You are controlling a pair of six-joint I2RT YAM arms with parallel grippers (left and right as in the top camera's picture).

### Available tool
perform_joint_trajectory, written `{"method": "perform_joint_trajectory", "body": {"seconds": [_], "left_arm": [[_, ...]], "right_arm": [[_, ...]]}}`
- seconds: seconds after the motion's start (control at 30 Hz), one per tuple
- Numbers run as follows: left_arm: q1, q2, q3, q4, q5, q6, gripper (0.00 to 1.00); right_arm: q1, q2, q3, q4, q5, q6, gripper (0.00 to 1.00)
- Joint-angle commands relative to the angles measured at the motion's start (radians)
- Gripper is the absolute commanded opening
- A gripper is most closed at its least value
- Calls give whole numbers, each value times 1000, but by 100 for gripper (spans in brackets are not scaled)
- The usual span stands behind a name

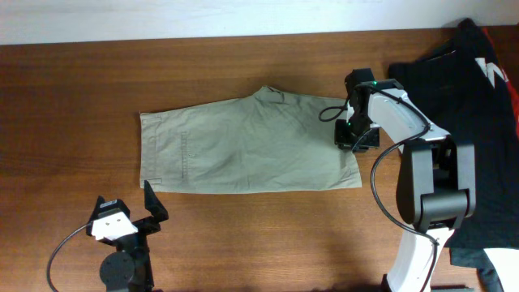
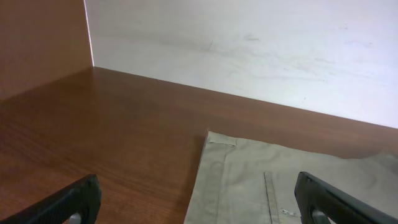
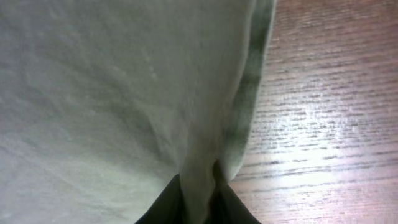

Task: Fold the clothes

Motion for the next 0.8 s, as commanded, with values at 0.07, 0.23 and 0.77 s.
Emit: {"method": "perform_joint_trajectory", "body": {"seconds": [0.07,0.23,0.77], "left_arm": [[4,-5,-4,-2,0,16,99],[4,-5,-4,-2,0,16,99],[4,-5,-4,-2,0,16,99]], "right_arm": [[-1,-28,16,-82,19,54,4],[-1,-28,16,-106,19,105,4],[-110,-28,332,-27,57,67,99]]}}
